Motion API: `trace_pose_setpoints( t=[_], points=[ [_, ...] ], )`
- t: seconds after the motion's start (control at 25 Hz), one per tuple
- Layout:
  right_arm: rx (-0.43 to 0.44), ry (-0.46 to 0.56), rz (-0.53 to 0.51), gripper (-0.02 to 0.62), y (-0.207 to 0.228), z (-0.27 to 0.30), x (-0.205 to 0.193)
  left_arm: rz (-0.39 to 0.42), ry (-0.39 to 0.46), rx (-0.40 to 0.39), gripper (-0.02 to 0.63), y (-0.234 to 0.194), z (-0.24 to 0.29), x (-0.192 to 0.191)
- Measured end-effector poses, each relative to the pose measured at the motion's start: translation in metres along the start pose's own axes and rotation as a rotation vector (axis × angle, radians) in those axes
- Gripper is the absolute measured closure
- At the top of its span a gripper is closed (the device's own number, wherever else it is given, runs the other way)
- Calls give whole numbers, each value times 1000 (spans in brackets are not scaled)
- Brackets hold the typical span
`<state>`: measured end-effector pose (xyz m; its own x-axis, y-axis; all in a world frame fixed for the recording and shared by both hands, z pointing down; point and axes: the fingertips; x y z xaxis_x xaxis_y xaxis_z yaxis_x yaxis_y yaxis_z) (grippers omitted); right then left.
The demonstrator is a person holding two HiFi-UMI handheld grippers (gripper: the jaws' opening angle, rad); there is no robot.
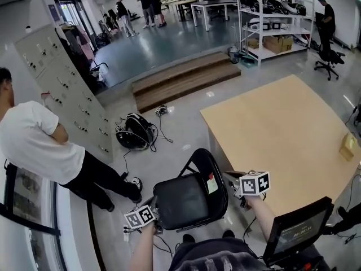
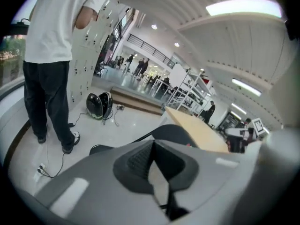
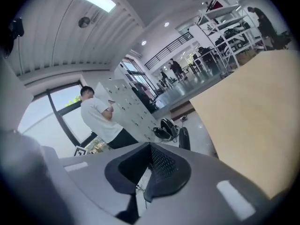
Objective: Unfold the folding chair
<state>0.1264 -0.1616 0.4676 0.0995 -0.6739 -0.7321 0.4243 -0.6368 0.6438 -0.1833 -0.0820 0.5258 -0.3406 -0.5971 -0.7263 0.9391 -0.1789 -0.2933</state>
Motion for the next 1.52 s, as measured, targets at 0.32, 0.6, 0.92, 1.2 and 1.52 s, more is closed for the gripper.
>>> trace_pose_setpoints(
  t=[0.32, 0.6, 0.92, 1.2, 1.52],
  points=[
    [192, -7, 11, 594, -69, -12, -24, 112, 102, -118, 604, 110, -54, 23],
    [319, -24, 74, 594, -93, -14, -34, 355, 118, -42, 606, 143, -87, 7],
    [389, -119, 54, 594, -124, 11, -48, 264, 139, -84, 606, 123, -110, 13],
    [365, -176, 7, 594, -157, 42, -48, 275, 206, -188, 606, 107, -121, 39],
    [382, -222, -80, 594, -214, 84, -49, 333, 312, -230, 606, 76, -156, 67]
  ],
)
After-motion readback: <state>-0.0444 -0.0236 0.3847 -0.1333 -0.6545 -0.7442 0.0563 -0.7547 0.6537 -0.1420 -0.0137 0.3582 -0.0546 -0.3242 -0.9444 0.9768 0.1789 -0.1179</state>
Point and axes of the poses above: the fingertips, and each gripper's own axes: z forward along the fingers, y to its right, x out of its top, and after that the axes turned 12 degrees about x, right-handed
